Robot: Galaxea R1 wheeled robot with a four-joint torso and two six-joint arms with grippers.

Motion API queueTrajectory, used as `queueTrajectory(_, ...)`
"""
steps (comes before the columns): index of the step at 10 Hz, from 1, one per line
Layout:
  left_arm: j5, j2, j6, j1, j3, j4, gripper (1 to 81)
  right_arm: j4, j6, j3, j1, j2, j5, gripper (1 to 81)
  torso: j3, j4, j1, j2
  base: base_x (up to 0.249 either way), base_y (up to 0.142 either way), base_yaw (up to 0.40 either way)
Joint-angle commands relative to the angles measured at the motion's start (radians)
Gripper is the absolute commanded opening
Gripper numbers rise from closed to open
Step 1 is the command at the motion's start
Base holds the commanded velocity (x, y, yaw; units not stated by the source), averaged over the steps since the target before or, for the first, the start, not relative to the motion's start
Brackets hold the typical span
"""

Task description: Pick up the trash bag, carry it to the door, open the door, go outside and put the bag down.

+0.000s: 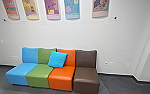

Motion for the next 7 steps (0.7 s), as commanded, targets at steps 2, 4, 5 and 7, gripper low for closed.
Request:
queueTrajectory(2,0.062,0.030,0.005,-0.056,-0.024,-0.009,1.0,-0.003,-0.005,-0.060,0.039,0.025,-0.060,81.1,-0.001,0.000,0.000,0.000,0.000,0.000,0.000)
queueTrajectory(4,0.055,0.025,0.005,-0.056,-0.024,-0.008,1.0,-0.007,-0.005,-0.131,0.036,0.063,-0.062,81.1,-0.003,0.000,0.000,0.000,0.000,0.000,0.000)
queueTrajectory(5,0.055,0.019,0.005,-0.056,-0.024,-0.008,1.0,-0.007,-0.005,-0.157,0.033,0.074,-0.062,81.1,-0.003,0.000,0.000,0.000,0.000,0.000,0.000)
queueTrajectory(7,0.055,0.013,0.005,-0.051,-0.032,-0.008,1.0,-0.005,-0.005,-0.206,0.030,0.091,-0.062,81.1,-0.003,0.000,0.000,0.000,0.000,0.000,0.000)
